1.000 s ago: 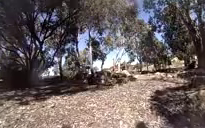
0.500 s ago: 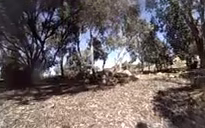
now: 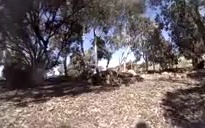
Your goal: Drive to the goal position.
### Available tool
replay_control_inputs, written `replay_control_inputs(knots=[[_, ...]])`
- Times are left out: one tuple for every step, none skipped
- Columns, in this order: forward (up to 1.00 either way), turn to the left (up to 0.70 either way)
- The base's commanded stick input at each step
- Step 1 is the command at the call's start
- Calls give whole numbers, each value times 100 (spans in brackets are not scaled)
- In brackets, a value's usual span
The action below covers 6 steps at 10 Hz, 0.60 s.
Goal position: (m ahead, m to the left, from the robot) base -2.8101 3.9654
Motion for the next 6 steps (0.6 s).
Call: replay_control_inputs(knots=[[70, 27], [70, 27], [70, 27], [70, 27], [70, 27], [70, 27]])
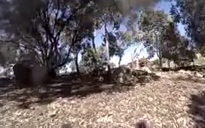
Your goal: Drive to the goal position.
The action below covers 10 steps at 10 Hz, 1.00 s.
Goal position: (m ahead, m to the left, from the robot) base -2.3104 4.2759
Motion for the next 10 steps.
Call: replay_control_inputs(knots=[[70, 27], [70, 27], [70, 27], [70, 27], [70, 27], [70, 27], [70, 27], [70, 27], [70, 27], [70, 27]])
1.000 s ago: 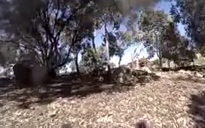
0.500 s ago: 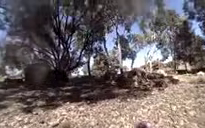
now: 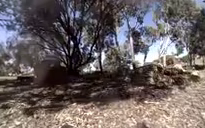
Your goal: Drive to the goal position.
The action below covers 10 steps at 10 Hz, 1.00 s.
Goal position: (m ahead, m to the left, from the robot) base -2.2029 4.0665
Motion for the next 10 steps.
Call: replay_control_inputs(knots=[[70, 27], [70, 27], [70, 27], [70, 27], [70, 27], [70, 27], [70, 27], [70, 27], [70, 27], [70, 27]])
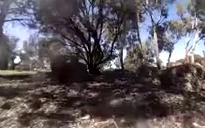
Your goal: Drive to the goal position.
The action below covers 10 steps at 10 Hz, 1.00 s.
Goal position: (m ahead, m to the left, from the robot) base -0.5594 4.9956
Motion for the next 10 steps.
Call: replay_control_inputs(knots=[[0, 45], [0, 45], [0, 45], [0, 45], [0, 45], [0, 45], [0, 45], [0, 45], [0, 45], [0, 45]])
